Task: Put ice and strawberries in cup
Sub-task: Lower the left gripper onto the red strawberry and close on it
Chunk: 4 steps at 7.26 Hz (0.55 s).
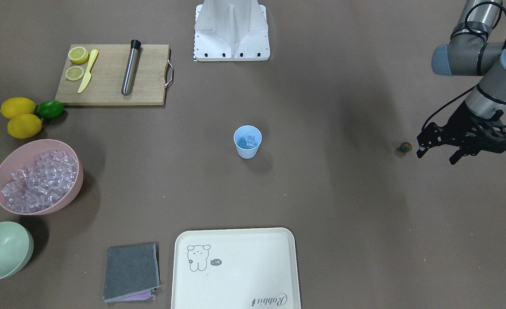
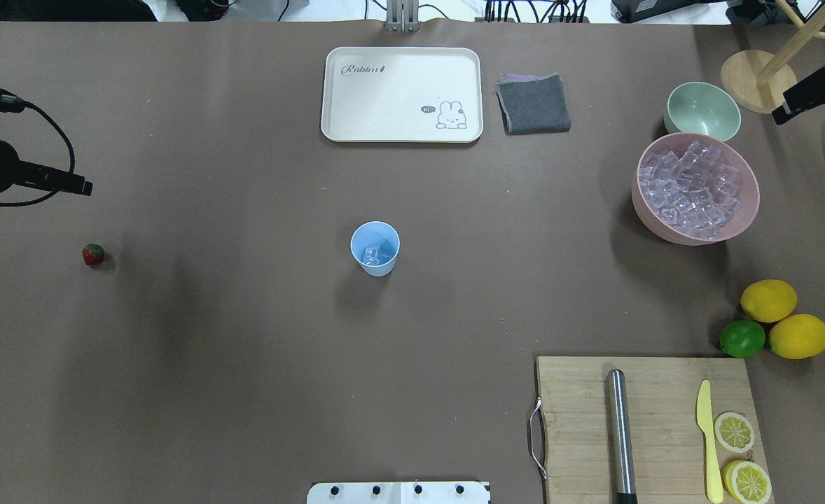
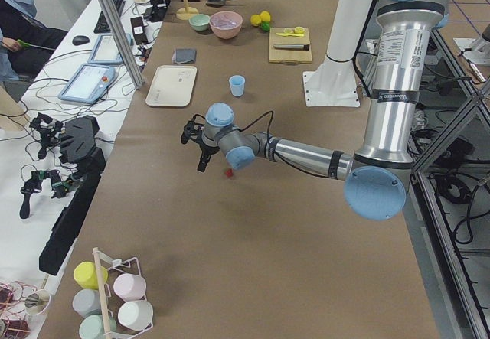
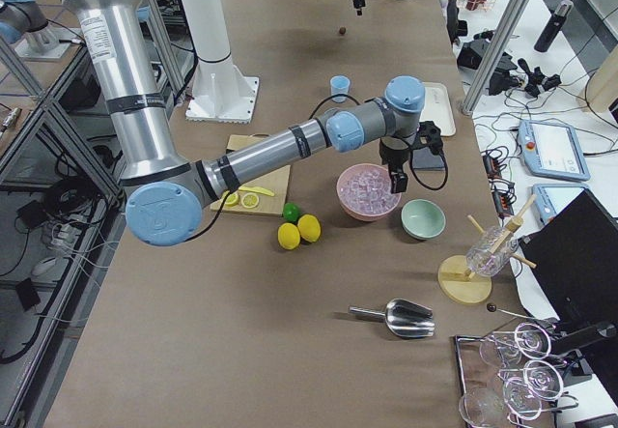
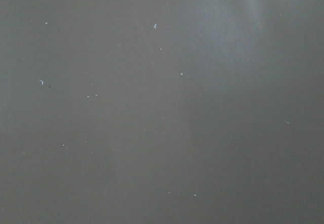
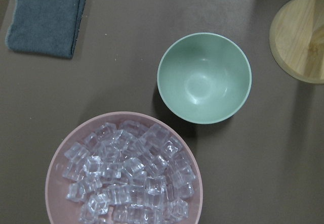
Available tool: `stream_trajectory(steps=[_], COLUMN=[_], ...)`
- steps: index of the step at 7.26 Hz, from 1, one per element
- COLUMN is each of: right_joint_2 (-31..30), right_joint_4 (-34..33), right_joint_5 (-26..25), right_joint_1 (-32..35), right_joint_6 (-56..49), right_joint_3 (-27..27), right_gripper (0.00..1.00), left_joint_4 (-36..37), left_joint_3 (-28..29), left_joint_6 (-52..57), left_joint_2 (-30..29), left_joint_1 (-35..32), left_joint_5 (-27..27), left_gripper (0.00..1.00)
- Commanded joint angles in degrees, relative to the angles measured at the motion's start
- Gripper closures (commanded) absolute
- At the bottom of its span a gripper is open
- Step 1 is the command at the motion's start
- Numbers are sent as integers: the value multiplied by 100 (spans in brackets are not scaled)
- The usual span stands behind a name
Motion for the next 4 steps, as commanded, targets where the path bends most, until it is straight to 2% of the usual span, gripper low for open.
stream_trajectory(steps=[1,4], right_joint_2=[-324,-307], right_joint_4=[1,1], right_joint_5=[-7,-24], right_joint_1=[-11,-29], right_joint_6=[-36,-36], right_joint_3=[321,304], right_gripper=[2,2], left_joint_4=[-53,-273], left_joint_3=[147,366], left_joint_6=[-20,-169], left_joint_2=[26,132], left_joint_1=[297,613], left_joint_5=[144,162], left_gripper=[3,3])
